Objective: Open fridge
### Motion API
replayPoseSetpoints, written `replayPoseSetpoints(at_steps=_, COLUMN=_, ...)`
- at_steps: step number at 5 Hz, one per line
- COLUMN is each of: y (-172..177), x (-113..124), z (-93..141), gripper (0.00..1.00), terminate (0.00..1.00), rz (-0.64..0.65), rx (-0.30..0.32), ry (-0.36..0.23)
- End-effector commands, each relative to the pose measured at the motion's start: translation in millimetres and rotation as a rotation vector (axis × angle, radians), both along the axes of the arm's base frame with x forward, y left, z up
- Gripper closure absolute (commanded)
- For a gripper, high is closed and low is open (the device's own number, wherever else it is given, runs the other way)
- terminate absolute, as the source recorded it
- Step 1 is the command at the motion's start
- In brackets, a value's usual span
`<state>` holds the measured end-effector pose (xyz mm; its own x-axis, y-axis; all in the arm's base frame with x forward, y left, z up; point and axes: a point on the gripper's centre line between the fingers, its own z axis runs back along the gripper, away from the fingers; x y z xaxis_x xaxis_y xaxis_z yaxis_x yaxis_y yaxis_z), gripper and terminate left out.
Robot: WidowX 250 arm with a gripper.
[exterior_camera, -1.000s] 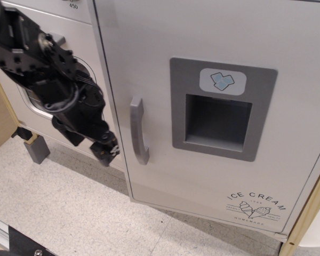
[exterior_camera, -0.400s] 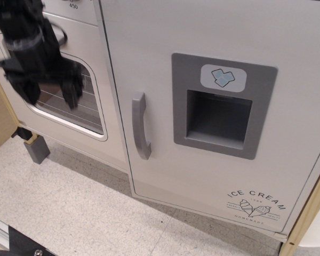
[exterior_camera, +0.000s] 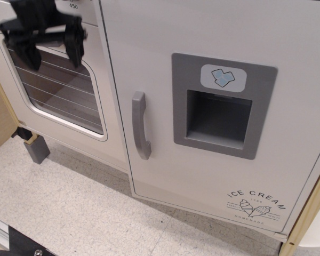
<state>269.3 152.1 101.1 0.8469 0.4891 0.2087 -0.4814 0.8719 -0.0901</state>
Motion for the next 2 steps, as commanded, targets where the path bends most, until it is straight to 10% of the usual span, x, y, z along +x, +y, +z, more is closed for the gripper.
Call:
replayPoseSetpoints(at_steps=1, y=-7.7, x=21.0, z=21.5, gripper=0.00, terminate=0.00, rz=0.065, rx=-0.005, ry=-0.087)
replayPoseSetpoints(at_steps=2, y=-26.9, x=27.2, z=18.7, gripper=0.00, terminate=0.00, rz=0.025, rx=0.001, ry=-0.074)
